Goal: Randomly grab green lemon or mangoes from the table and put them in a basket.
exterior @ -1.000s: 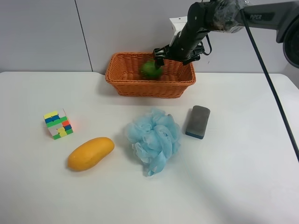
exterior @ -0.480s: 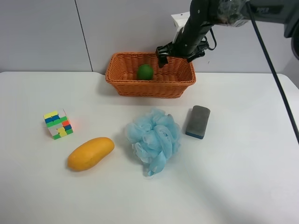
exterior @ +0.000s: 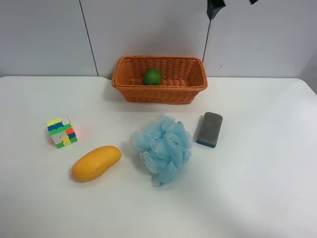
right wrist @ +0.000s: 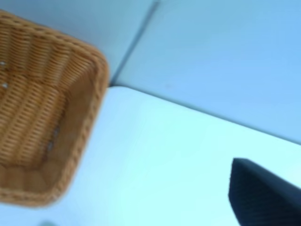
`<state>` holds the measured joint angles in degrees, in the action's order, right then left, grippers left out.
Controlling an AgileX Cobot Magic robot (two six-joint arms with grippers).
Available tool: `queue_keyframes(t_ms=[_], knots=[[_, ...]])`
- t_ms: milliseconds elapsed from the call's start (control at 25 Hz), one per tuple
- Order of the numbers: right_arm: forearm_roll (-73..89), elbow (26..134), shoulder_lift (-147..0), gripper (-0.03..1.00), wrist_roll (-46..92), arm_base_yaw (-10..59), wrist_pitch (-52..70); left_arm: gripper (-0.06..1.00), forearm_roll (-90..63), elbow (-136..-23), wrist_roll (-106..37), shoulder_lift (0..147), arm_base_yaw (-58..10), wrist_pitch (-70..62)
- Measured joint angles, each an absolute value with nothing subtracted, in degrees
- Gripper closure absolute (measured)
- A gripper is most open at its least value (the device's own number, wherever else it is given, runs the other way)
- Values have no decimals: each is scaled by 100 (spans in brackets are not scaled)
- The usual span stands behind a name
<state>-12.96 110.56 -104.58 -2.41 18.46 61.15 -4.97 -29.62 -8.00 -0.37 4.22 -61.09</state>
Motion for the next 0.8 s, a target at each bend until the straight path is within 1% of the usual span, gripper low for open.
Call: queue_keyframes(t_ms=[80,160,440,600,800], knots=[[-1401,11061,-9898,-2,-230,1846,6694,-5,-497,-2962,-800,-37,422,-6109],[-1479,11061,-9538,-2,-226,1846,6890,-5,-497,-2962,-800,-37,422,-6109],[-1438,11061,-8463,-2,-394,1846,6981,-5,-497,-2962,-800,-37,422,-6109],[-1438,11061,-7885,3,-399,1846,6992,-5,-497,-2962,-800,-37,422,-6109],[-1445,11026,-7120,5,-585,1846,6993,-5,-497,-2962,-800,-37,422,-6109]])
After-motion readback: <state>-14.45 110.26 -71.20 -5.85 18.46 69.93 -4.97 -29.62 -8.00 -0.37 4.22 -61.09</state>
